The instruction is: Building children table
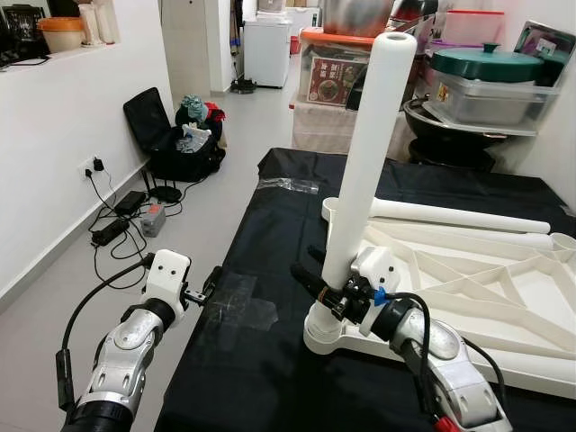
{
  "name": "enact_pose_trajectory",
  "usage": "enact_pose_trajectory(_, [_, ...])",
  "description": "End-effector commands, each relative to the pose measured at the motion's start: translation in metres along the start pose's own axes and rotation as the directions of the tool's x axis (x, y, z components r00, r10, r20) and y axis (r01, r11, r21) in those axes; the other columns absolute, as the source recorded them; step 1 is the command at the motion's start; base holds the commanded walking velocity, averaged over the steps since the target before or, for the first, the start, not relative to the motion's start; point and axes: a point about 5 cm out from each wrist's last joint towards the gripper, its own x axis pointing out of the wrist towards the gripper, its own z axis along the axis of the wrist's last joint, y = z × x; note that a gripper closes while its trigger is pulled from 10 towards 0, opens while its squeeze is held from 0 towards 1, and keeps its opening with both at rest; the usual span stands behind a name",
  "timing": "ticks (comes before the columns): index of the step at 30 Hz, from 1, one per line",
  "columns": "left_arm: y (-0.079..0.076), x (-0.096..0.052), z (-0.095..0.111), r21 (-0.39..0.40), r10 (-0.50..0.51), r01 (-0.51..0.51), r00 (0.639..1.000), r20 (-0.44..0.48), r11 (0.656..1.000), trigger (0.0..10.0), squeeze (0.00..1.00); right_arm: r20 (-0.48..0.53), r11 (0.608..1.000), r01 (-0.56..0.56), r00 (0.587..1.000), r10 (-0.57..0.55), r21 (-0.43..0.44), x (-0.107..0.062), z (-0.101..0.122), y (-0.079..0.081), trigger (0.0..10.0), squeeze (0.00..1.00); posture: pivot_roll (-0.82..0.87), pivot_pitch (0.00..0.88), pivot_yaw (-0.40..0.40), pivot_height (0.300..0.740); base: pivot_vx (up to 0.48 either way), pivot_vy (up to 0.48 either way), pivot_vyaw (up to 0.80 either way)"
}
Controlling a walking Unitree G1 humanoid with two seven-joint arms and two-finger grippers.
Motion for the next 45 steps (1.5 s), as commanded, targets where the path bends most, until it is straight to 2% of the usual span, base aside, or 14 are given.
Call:
enact_pose_trajectory(1, [-0.001,-0.002,-0.005,-0.023,0.007,-0.007,1.000,-0.018,1.000,10.0,0.00,-0.160,0.993,-0.049,0.985,0.065,0.105,-0.005,-0.032,0.009,10.0,0.00,0.08,0.000,-0.074,0.740,0.000,0.000,0.00])
enact_pose_trajectory(3, [0.000,-0.003,-0.005,-0.026,0.012,-0.013,1.000,-0.019,1.000,10.0,0.00,-0.154,0.988,-0.105,0.981,0.122,0.117,-0.001,-0.029,0.012,10.0,0.00,0.08,0.000,-0.085,0.740,0.000,0.000,0.00])
enact_pose_trajectory(7, [0.000,-0.003,-0.005,-0.027,0.014,-0.015,1.000,-0.019,1.000,10.0,0.00,-0.152,0.986,-0.116,0.979,0.134,0.122,0.000,-0.028,0.012,10.0,0.00,0.09,0.000,-0.087,0.740,0.000,0.000,0.00])
enact_pose_trajectory(13, [0.003,-0.010,-0.010,-0.037,0.028,-0.029,0.999,-0.034,0.999,10.0,0.00,-0.138,0.967,-0.127,0.977,0.160,0.222,0.003,-0.035,0.025,10.0,0.00,0.09,0.000,-0.091,0.740,0.000,0.000,0.00])
enact_pose_trajectory(15, [0.005,-0.011,-0.010,-0.041,0.030,-0.031,0.999,-0.038,0.999,10.0,0.00,-0.109,0.961,-0.162,0.976,0.190,0.222,0.003,-0.032,0.031,10.0,0.00,0.09,0.000,-0.089,0.740,0.000,0.000,0.00])
enact_pose_trajectory(19, [0.005,-0.010,-0.010,-0.046,0.031,-0.033,0.999,-0.040,0.998,10.0,0.00,-0.058,0.955,-0.187,0.977,0.205,0.231,0.004,-0.026,0.031,10.0,0.00,0.09,0.000,-0.089,0.740,0.000,0.000,0.00])
enact_pose_trajectory(20, [0.005,-0.010,-0.010,-0.049,0.031,-0.033,0.999,-0.040,0.998,10.0,0.00,-0.005,0.956,-0.215,0.975,0.220,0.197,0.005,-0.020,0.033,10.0,0.00,0.09,0.000,-0.090,0.740,0.000,0.000,0.00])
enact_pose_trajectory(24, [0.005,-0.010,-0.010,-0.051,0.030,-0.032,0.999,-0.042,0.998,10.0,0.00,0.053,0.946,-0.240,0.971,0.234,0.219,0.007,-0.012,0.038,10.0,0.00,0.10,0.000,-0.089,0.740,0.000,0.000,0.00])
enact_pose_trajectory(29, [0.006,-0.012,-0.011,-0.059,0.031,-0.034,0.998,-0.051,0.998,10.0,0.00,0.102,0.879,-0.391,0.920,0.378,0.272,0.000,-0.007,0.057,10.0,0.00,0.10,0.000,-0.086,0.740,0.000,0.000,0.00])
enact_pose_trajectory(32, [0.007,-0.011,-0.011,-0.059,0.032,-0.035,0.998,-0.053,0.998,10.0,0.00,0.096,0.858,-0.437,0.899,0.428,0.271,-0.005,-0.008,0.059,10.0,0.00,0.10,0.000,-0.083,0.740,0.000,0.000,0.00])
enact_pose_trajectory(35, [0.007,-0.011,-0.011,-0.058,0.032,-0.036,0.998,-0.052,0.998,10.0,0.00,0.091,0.860,-0.436,0.899,0.428,0.264,-0.005,-0.008,0.058,10.0,0.00,0.10,0.000,-0.083,0.740,0.000,0.000,0.00])
enact_pose_trajectory(37, [0.007,-0.010,-0.011,-0.057,0.031,-0.034,0.998,-0.051,0.998,10.0,0.00,0.079,0.879,-0.413,0.910,0.406,0.237,-0.003,-0.009,0.052,10.0,0.00,0.10,0.000,-0.082,0.740,0.000,0.000,0.00])
enact_pose_trajectory(41, [0.006,-0.009,-0.010,-0.057,0.029,-0.032,0.998,-0.050,0.998,10.0,0.00,0.060,0.890,-0.394,0.918,0.391,0.230,-0.002,-0.011,0.050,10.0,0.00,0.10,0.000,-0.082,0.740,0.000,0.000,0.00])
enact_pose_trajectory(45, [0.007,-0.009,-0.010,-0.054,0.030,-0.032,0.998,-0.052,0.998,10.0,0.00,0.008,0.918,-0.343,0.937,0.348,0.200,0.000,-0.017,0.047,10.0,0.00,0.10,0.000,-0.081,0.740,0.000,0.000,0.00])
